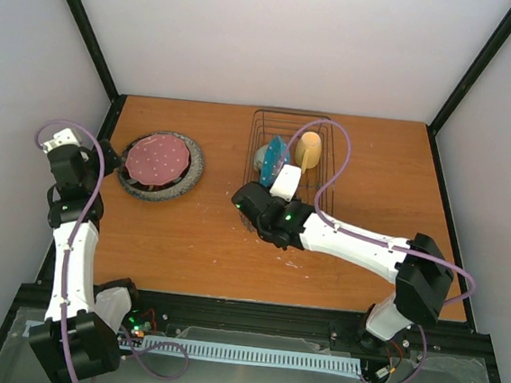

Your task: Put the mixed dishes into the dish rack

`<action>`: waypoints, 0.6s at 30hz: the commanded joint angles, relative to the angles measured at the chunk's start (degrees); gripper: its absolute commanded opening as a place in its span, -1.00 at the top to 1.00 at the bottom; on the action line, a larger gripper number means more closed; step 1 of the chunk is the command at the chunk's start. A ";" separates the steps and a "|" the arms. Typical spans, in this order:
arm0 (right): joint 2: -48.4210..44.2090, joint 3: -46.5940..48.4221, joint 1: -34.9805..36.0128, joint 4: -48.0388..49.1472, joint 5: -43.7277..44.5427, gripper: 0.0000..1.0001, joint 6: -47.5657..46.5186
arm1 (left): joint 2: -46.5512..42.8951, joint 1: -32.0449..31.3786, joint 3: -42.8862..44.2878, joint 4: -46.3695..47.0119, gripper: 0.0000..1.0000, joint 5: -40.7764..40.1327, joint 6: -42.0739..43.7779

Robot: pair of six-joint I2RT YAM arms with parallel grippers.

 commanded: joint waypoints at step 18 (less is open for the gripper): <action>7.93 6.30 1.23 0.48 5.06 0.94 2.36 | 0.43 -0.14 -0.30 2.55 -0.99 5.19 -0.45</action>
